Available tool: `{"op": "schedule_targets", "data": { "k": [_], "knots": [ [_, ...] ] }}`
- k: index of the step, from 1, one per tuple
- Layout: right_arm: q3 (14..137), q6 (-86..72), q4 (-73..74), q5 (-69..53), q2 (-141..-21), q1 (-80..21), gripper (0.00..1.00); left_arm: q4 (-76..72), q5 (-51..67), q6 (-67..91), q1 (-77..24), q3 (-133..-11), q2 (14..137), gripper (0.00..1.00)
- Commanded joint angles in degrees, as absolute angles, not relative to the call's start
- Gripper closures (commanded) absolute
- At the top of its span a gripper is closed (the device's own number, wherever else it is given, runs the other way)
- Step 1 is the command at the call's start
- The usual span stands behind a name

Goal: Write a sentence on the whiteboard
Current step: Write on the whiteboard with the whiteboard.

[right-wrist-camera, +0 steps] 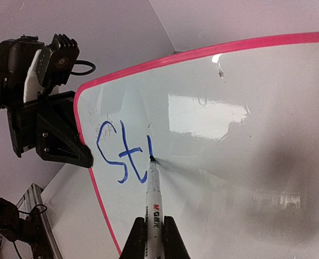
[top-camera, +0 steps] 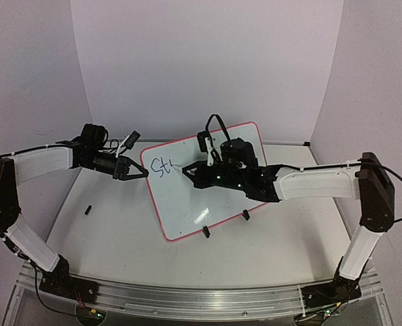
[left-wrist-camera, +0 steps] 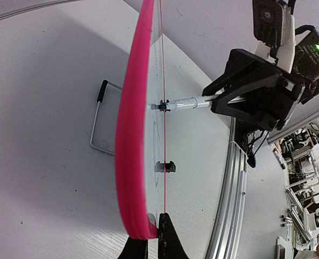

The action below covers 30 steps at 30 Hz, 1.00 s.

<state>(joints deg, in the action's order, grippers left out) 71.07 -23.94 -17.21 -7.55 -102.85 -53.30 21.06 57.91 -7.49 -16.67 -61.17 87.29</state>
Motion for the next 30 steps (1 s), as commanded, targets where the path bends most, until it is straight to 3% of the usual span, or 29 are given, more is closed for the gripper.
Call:
{"op": "schedule_targets", "data": {
  "k": [1,30],
  "knots": [
    [68.7,-25.1,-16.6,-7.1,-100.9,-52.9,1.00,20.4,56.0,-11.9,-16.9,-63.4,85.3,1.00],
    [71.9,-24.1,-21.6,-6.5,-102.7,-52.9,1.00,20.5,55.9,-12.0,-16.9,-63.3,85.4,1.00]
  ]
}}
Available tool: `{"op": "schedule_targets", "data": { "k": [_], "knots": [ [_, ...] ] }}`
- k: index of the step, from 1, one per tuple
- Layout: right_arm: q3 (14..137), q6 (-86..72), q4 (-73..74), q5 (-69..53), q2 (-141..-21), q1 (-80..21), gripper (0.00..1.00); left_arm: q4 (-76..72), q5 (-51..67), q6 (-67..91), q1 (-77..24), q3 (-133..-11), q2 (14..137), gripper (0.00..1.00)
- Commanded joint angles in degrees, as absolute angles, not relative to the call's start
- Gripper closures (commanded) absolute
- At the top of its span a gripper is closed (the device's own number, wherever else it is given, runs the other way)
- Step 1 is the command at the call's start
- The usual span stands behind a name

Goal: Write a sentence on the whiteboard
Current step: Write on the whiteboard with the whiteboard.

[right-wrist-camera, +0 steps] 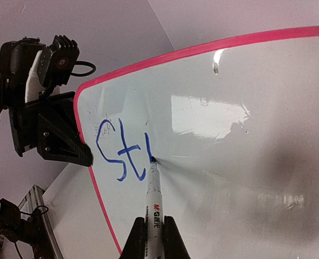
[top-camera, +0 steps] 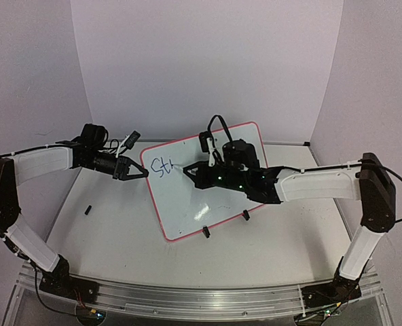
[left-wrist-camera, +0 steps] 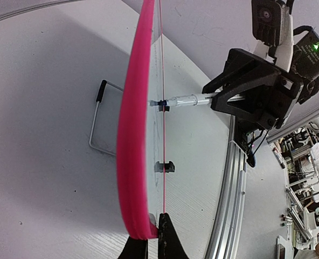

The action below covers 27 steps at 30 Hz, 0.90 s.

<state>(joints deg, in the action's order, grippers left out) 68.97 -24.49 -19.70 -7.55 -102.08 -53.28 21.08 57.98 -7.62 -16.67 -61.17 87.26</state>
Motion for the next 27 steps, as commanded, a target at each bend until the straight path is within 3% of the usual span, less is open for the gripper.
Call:
{"op": "schedule_targets", "data": {
  "k": [1,27],
  "knots": [
    [72.1,-24.1,-21.6,-6.6,-102.9,-52.9,1.00,20.5,55.9,-12.0,-16.9,-63.3,85.5,1.00],
    [71.9,-24.7,-20.3,-7.3,-103.1,-52.9,1.00,20.7,56.0,-12.1,-16.9,-63.4,85.4,1.00]
  ]
}}
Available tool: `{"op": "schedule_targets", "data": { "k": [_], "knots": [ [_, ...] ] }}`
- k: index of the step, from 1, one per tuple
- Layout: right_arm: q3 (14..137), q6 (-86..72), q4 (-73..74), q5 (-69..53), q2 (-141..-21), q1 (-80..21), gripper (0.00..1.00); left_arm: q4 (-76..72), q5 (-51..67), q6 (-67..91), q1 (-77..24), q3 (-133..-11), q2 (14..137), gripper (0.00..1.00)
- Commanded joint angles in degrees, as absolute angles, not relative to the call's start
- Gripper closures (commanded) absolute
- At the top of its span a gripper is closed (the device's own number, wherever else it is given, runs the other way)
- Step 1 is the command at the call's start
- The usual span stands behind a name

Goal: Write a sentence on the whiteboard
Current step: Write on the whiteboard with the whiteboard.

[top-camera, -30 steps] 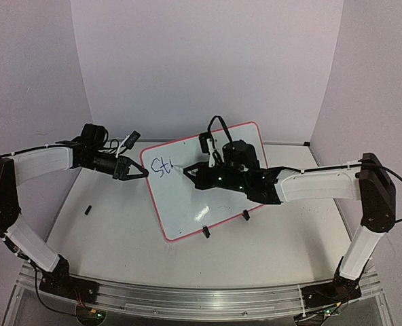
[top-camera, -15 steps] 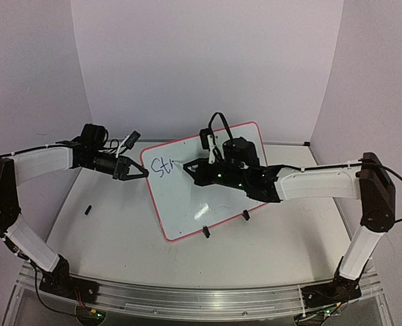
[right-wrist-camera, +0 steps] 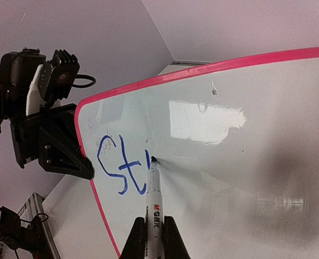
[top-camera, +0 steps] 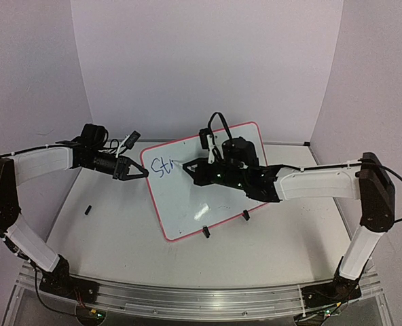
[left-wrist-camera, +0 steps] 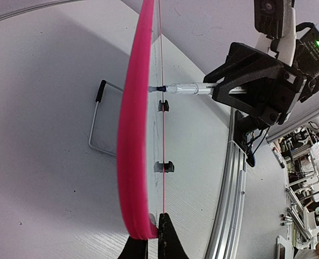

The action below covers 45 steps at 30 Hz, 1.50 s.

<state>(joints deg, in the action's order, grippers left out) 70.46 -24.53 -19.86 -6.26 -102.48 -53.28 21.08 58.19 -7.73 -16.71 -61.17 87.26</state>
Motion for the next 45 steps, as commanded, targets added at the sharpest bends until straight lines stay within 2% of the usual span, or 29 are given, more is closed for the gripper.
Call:
{"op": "schedule_targets", "data": {
  "k": [1,28,45],
  "knots": [
    [71.7,-24.6,-20.3,-7.8,-102.9,-52.9,1.00,20.7,55.9,-12.1,-16.9,-63.4,85.4,1.00],
    [66.7,-24.1,-22.5,-6.6,-96.4,-52.8,1.00,20.7,56.0,-12.1,-16.9,-63.6,85.7,1.00],
    [69.2,-24.8,-22.8,-8.3,-100.5,-51.0,1.00,20.6,56.0,-12.1,-16.9,-63.6,85.6,1.00]
  ]
}}
